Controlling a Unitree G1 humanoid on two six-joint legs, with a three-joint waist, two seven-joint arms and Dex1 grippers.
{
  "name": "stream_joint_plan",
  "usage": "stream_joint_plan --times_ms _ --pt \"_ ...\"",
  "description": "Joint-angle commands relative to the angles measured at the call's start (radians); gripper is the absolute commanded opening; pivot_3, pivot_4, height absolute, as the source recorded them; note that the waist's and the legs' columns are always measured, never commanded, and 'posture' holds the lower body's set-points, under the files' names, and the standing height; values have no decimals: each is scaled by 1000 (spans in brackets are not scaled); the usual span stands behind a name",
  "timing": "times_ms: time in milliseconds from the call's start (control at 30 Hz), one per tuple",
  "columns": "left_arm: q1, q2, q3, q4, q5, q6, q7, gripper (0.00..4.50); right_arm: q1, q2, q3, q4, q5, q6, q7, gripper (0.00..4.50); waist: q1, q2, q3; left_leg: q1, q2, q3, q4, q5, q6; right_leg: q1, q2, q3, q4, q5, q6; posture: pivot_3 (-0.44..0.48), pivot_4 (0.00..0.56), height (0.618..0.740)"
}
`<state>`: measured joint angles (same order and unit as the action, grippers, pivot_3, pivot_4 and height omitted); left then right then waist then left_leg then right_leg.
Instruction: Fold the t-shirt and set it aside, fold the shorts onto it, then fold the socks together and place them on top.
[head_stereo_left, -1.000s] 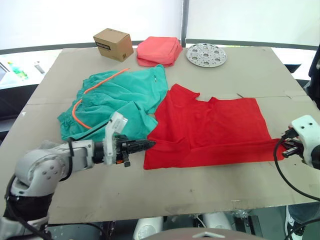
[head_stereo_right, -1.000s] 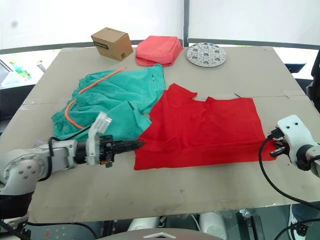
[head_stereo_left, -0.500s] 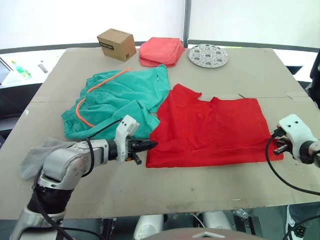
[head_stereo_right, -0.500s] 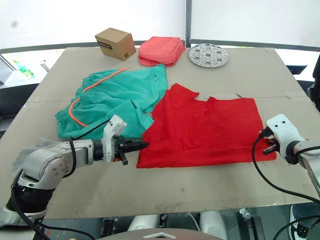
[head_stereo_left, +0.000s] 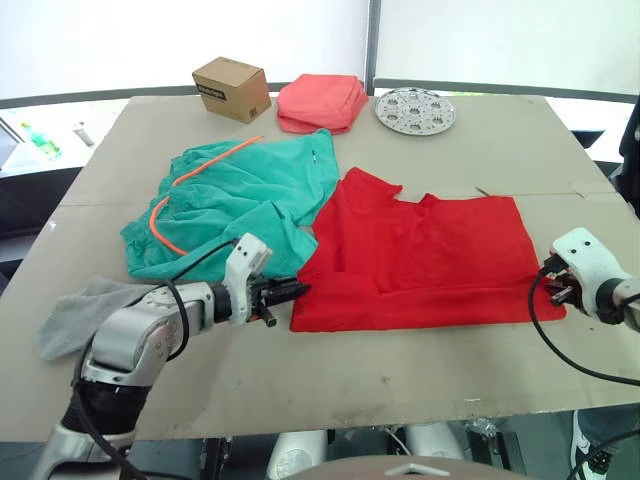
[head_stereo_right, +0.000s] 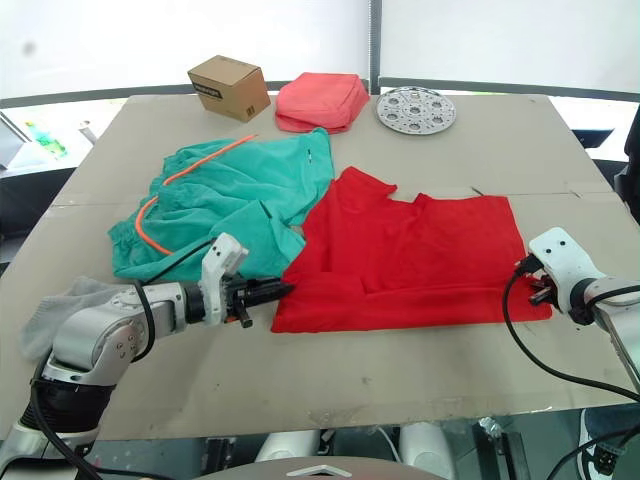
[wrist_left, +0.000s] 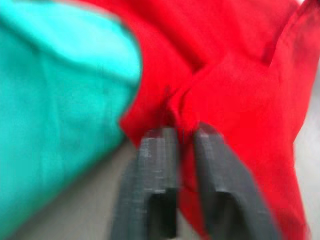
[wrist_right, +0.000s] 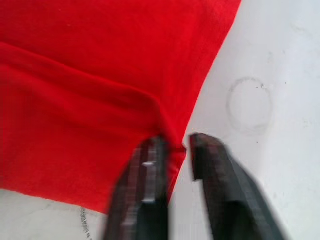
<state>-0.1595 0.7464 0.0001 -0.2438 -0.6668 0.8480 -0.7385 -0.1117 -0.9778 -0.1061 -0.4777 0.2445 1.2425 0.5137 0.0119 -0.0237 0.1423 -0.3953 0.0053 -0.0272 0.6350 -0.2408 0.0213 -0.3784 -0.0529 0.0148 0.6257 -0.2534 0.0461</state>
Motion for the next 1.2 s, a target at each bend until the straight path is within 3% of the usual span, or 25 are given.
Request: stream_joint_plan --times_ms 33,67,100,233,333,433,667,933,1133,1200 --pt "9 11 78 -2 -11 -24 -23 2723 14 -12 -106 -90 26 21 21 2702 2 0 0 0 0 -1 0 0 0 0 0 0 0 0 0 0 150 740" --pt "14 16 111 -5 -37 -24 -45 3187 31 -16 -148 -116 40 14 43 2719 2 1 0 0 0 -1 0 0 0 0 0 0 0 0 0 0 150 740" --pt "28 29 139 -23 -62 -41 -93 3369 75 -40 -191 -149 46 -45 89 2719 2 1 0 0 0 -1 0 0 0 0 0 0 0 0 0 0 150 740" --pt "148 141 139 -160 -102 -122 -368 3369 291 -88 -366 -228 113 -229 339 2719 2 0 0 -1 0 -1 0 0 0 1 -1 -2 -1 0 0 0 150 740" --pt "181 170 70 -191 -25 -235 -459 3451 369 -105 -389 -212 141 -320 448 3470 2 1 0 1 1 1 -1 0 0 1 -2 -1 -2 0 0 0 150 740" --pt "135 116 -43 -149 115 -346 -420 3451 360 -178 -240 -132 35 -473 453 4440 2 3 1 3 1 2 0 0 0 1 -6 1 -2 0 0 0 150 740" --pt "124 79 -138 -86 274 -463 -385 3451 270 -294 -44 35 -98 -581 460 4440 2 1 1 1 1 5 1 0 2 1 -9 -1 -1 0 0 0 150 740" --pt "125 29 -158 -10 360 -518 -327 3451 77 -274 140 124 -140 -531 473 4440 1 2 1 1 1 3 -1 0 1 0 -7 -3 -1 0 0 0 150 740" --pt "112 -23 -176 30 416 -540 -256 3451 19 -306 189 190 -148 -489 517 4440 3 3 0 2 0 3 1 0 2 1 -10 -3 -1 0 0 0 150 740" --pt "115 -27 -181 35 427 -550 -253 2916 -4 -311 211 211 -169 -497 521 4500 2 6 -2 2 0 3 1 0 2 1 -9 -3 0 0 0 0 150 740"
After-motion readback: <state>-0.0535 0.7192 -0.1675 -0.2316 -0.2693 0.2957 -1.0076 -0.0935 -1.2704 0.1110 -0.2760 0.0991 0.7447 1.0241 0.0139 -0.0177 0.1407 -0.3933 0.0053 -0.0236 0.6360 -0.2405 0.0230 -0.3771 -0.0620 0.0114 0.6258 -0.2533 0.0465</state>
